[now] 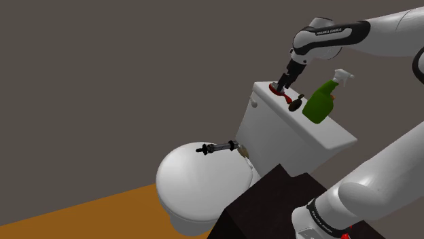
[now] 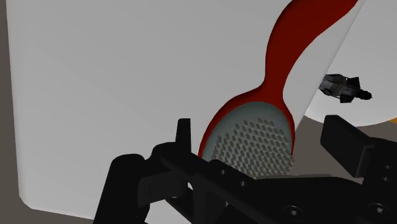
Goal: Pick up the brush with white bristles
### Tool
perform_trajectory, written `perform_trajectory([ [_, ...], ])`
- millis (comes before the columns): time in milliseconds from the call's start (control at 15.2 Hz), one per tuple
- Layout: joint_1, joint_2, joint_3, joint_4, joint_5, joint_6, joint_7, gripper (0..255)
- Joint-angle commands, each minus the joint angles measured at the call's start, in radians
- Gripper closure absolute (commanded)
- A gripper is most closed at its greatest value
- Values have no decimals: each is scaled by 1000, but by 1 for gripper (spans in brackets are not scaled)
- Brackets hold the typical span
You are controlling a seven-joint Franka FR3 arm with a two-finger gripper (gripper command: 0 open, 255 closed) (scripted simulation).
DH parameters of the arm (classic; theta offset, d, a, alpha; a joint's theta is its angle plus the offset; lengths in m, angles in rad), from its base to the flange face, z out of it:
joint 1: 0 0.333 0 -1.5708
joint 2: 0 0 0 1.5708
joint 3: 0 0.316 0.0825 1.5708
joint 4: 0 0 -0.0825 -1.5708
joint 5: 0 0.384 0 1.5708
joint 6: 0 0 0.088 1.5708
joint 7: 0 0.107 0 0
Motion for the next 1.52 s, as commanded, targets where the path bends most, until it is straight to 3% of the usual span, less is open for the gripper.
perform_trajectory([
  [0,-2,7,-2,-19,3,25,-6,0],
  [66,-2,7,-2,-19,3,25,-6,0],
  [132,-2,7,-2,-20,4,27,-6,255],
  [726,-2,7,-2,-19,3,25,-6,255],
  [1452,0,-27,1,95,-12,-119,8,255],
])
